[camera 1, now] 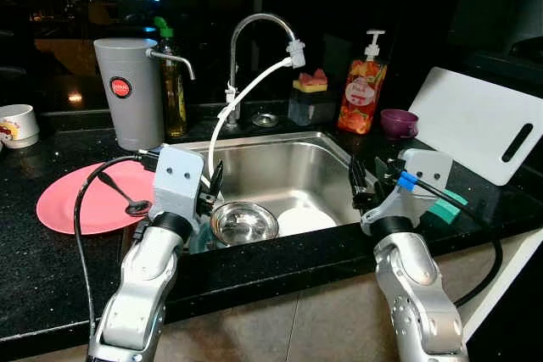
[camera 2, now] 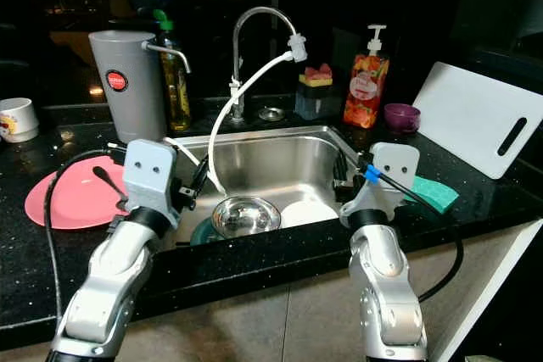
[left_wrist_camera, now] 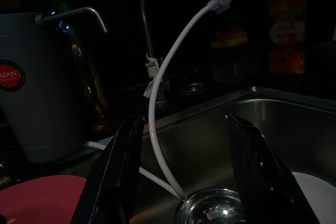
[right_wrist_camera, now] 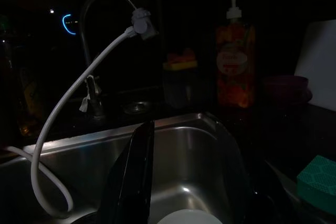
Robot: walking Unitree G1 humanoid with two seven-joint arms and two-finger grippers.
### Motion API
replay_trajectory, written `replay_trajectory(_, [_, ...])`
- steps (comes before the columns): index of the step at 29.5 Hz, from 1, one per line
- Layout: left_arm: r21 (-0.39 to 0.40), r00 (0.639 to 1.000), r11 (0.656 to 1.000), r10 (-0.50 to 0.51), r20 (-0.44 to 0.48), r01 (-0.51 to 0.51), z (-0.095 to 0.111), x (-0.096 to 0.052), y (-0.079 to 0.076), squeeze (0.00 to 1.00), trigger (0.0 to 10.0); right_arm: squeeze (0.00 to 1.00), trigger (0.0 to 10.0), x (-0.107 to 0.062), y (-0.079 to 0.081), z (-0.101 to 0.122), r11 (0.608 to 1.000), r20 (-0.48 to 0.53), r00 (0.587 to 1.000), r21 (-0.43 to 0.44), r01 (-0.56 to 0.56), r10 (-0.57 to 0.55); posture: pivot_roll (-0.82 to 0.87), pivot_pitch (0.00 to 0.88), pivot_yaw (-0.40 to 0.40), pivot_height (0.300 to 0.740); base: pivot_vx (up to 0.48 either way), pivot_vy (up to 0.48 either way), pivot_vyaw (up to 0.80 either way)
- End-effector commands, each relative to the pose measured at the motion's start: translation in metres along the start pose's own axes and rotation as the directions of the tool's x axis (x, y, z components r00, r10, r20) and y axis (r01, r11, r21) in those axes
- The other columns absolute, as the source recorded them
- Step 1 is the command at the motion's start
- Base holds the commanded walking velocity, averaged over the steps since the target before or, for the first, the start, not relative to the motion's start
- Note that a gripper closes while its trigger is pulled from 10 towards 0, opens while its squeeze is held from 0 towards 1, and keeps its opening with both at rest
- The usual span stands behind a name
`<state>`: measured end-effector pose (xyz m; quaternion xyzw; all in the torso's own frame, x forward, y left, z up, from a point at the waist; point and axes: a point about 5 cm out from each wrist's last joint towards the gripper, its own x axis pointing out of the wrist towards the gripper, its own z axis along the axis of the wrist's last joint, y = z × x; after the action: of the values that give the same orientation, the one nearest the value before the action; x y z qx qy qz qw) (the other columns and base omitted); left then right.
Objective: Kitchen organization
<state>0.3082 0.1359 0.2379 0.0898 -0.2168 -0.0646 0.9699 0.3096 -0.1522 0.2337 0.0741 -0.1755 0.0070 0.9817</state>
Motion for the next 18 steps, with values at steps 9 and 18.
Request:
replay_trajectory(9, [0.009,1.0,1.0,-0.003,0.011,0.003,0.0024,0.0018,0.0003,0.0,10.0,0.0,10.0,0.0011,0.0009,-0.0006,1.0,0.001,1.0,0.01,-0.002,0.002,0.07,0.0,-0.081,0.74,0.0,0.0,0.0])
replay_trajectory(18, [0.008,1.0,1.0,-0.002,0.012,0.002,0.002,0.0019,0.0002,0.0,10.0,0.0,10.0,0.0019,0.0011,-0.0003,1.0,0.001,1.0,0.008,-0.006,0.006,0.07,0.0,-0.081,0.74,0.0,0.0,0.0])
